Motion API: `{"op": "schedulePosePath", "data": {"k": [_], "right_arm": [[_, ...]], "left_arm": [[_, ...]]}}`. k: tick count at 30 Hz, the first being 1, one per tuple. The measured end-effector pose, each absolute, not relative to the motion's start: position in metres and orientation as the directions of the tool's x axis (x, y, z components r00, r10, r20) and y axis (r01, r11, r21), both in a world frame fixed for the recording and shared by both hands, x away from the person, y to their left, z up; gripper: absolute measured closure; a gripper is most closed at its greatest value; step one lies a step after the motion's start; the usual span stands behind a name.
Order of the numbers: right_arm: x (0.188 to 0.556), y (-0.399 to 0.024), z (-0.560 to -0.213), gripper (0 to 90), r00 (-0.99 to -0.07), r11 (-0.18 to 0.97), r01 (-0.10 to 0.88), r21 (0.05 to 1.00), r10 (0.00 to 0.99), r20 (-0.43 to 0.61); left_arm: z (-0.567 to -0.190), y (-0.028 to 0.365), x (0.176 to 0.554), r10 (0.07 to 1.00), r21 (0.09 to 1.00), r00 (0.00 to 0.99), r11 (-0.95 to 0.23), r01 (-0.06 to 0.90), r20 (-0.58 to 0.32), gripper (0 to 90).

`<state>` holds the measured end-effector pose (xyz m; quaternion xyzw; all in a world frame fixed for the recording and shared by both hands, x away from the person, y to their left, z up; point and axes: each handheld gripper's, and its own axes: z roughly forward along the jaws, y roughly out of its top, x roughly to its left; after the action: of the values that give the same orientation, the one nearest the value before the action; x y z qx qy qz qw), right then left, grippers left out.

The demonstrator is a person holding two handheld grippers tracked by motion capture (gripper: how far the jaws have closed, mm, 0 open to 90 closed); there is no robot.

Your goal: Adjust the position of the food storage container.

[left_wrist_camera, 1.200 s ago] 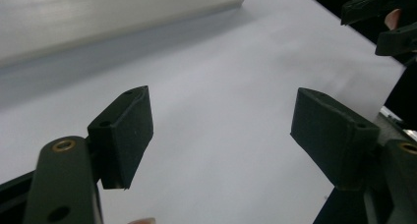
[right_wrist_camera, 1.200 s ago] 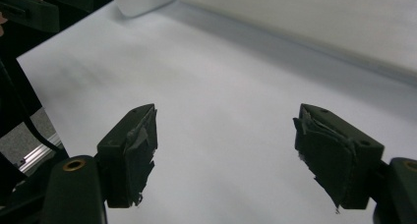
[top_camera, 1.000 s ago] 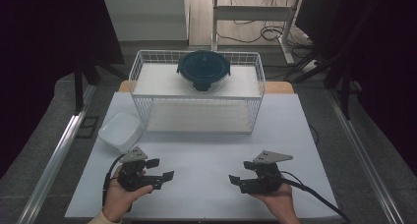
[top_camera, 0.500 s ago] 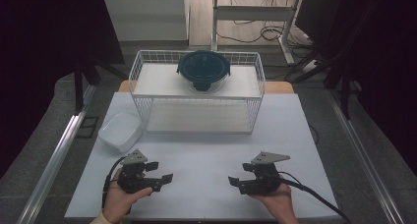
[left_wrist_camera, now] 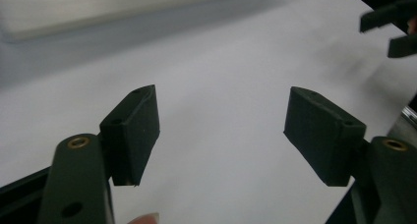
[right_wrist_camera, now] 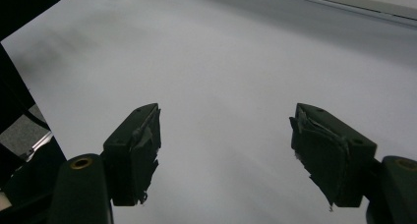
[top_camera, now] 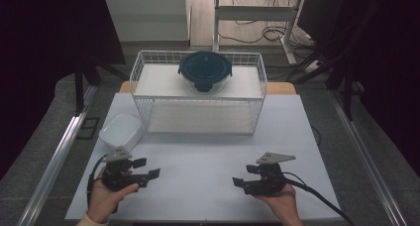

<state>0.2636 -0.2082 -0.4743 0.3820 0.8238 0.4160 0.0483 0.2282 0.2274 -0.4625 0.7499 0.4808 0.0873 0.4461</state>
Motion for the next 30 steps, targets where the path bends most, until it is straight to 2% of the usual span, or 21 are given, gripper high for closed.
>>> {"op": "schedulePosePath", "data": {"k": [5,10,17,21,24,30], "right_arm": [[0.264,-0.208,-0.475,26.9,-0.702,0.365,0.59,0.72,0.672,0.235],[0.265,-0.208,-0.476,26.9,-0.7,0.369,0.595,0.714,0.674,0.236],[0.266,-0.21,-0.477,26.9,-0.695,0.368,0.601,0.709,0.679,0.237],[0.266,-0.21,-0.478,26.9,-0.693,0.365,0.606,0.707,0.679,0.243],[0.266,-0.211,-0.479,26.9,-0.693,0.371,0.607,0.703,0.68,0.24],[0.266,-0.209,-0.481,26.9,-0.696,0.374,0.608,0.701,0.677,0.242]], "left_arm": [[-0.441,0.26,0.245,0.839,0.767,0.47,-0.105,0.633,-0.274,35.7],[-0.425,0.287,0.283,0.872,0.759,0.413,-0.078,0.646,-0.261,41.0],[-0.431,0.318,0.351,0.904,0.696,0.306,-0.013,0.718,-0.3,51.6],[-0.438,0.325,0.377,0.916,0.673,0.274,-0.007,0.739,-0.292,57.1],[-0.44,0.327,0.391,0.928,0.666,0.258,-0.015,0.746,-0.269,62.5],[-0.446,0.325,0.417,0.929,0.633,0.256,-0.032,0.774,-0.266,80.8]]}}
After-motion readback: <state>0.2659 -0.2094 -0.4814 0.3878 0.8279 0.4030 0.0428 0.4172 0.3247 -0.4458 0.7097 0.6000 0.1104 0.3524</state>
